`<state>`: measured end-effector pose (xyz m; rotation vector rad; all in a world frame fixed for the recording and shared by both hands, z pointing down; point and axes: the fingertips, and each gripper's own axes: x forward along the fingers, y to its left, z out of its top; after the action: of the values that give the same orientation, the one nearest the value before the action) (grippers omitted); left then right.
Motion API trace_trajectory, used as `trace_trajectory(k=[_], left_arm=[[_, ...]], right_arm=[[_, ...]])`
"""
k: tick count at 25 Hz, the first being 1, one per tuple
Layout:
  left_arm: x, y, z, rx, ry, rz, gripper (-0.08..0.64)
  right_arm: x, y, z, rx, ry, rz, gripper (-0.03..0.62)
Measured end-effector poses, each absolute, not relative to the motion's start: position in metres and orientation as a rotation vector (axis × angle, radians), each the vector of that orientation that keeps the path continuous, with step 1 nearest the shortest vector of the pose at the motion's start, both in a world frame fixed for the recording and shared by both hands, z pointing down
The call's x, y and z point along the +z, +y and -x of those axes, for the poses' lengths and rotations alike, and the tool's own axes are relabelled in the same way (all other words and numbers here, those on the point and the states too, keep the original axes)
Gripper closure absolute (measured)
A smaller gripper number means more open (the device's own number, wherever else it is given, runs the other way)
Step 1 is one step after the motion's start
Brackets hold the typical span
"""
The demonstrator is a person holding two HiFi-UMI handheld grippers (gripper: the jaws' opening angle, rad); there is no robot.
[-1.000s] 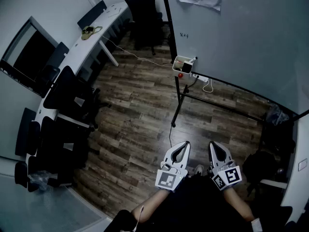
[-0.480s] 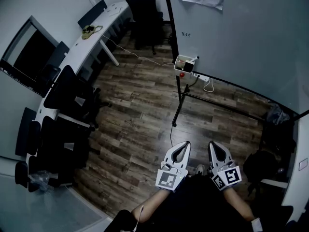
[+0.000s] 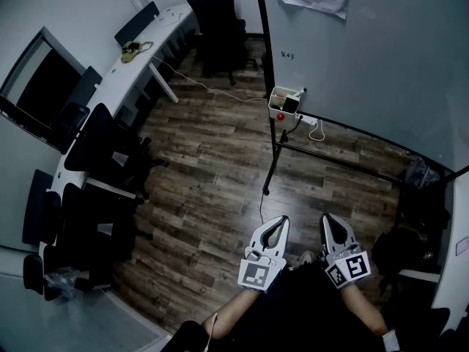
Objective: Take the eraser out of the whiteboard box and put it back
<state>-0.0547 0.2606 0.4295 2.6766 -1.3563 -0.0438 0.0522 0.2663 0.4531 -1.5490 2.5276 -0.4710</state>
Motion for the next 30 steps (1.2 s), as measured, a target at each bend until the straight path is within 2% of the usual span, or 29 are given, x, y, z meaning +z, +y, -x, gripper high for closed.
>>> trace_trajectory(k=[13,30], left_arm=[[0.435,0.226,0.060,-0.059,-1.341,-2.665,0.554],[0.443,0.105,-0.005,-0.011,-1.469,-2.603,0.554]], right_arm=[[0.452,0.228,-0.061,-0.456,2.491,1.629,0.577],[0.456,0.100,-0.103,-0.491,2.592,1.429,0.577]])
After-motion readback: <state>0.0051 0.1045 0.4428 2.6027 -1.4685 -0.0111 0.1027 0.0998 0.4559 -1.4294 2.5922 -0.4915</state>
